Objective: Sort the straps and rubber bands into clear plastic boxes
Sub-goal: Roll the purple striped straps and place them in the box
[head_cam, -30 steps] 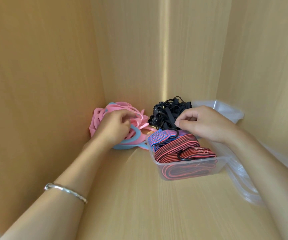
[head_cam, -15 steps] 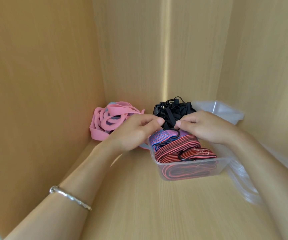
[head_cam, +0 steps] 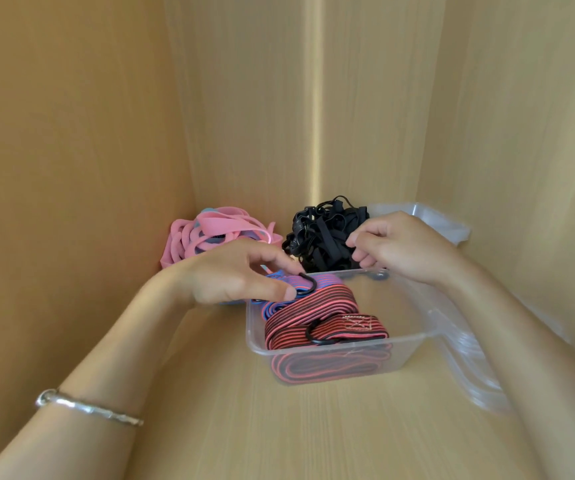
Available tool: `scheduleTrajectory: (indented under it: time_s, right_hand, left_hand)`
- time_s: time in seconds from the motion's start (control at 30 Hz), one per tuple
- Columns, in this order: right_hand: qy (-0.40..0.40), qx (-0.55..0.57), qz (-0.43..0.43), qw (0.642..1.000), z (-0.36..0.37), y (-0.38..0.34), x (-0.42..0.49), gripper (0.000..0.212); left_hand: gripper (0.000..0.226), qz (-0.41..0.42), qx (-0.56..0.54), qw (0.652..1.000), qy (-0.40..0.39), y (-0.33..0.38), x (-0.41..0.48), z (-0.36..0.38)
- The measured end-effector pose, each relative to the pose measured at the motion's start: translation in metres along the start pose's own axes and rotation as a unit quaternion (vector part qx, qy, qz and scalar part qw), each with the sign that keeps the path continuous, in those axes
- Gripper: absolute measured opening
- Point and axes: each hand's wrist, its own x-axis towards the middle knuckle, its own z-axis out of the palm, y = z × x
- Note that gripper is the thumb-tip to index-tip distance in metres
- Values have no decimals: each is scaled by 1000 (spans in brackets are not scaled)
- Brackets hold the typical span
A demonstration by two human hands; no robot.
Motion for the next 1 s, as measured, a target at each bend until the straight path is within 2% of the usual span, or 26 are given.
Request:
scheduleTrajectory:
  time_s: [0.1, 0.17, 0.27, 0.3, 0.37, 0.4, 0.47, 0.53, 0.6, 0.7, 0.77, 0.87, 1.0]
  right_hand:
    - [6, -15, 13, 1000, 0, 2, 0, 20]
    - [-17, -9, 15, 1000, 1, 0, -1, 20]
    - [-53, -12, 14, 998, 5, -3, -3, 22]
    - [-42, -15, 14, 999, 5, -3, -2, 23]
    - [4, -21, 12, 1000, 3, -1, -1, 23]
    - [27, -21, 10, 999, 2, 0, -1, 23]
    - [61, -16, 5, 998, 1, 2, -1, 21]
    - [83, -12, -6, 996, 1, 2, -1, 19]
    - [98, -15, -14, 995, 2, 0, 0, 21]
    - [119, -20, -15, 993, 2, -1, -1, 23]
    - [122, -15, -15, 992, 1, -1, -2, 21]
    - [114, -9, -9, 993, 1, 0, -3, 20]
    - [102, -3, -10, 995, 4, -2, -4, 18]
  left_hand:
    - [31, -10, -7, 999, -36, 0, -4, -9]
    - [39, -13, -17, 998, -55, -2, -8, -12]
    - [39, -6, -50, 997, -53, -1, -12, -12]
    - [40, -1, -47, 999, -20, 0, -11, -11]
    - [34, 27, -33, 992, 115, 0, -5, -11]
    - [25, 41, -24, 976, 211, -4, 0, -12]
    - [16, 32, 17, 918, 396, -14, 6, -20]
    - [24, -9, 65, 872, 485, -28, 7, -28]
    - [31, -57, 98, 872, 476, -41, 9, -31]
    - [33, -96, 153, 908, 379, -55, 15, -23]
    - [34, -115, 195, 916, 331, -58, 17, -18]
    - [41, -148, 238, 910, 305, -57, 18, -18]
    - [69, -179, 320, 883, 294, -64, 19, -17]
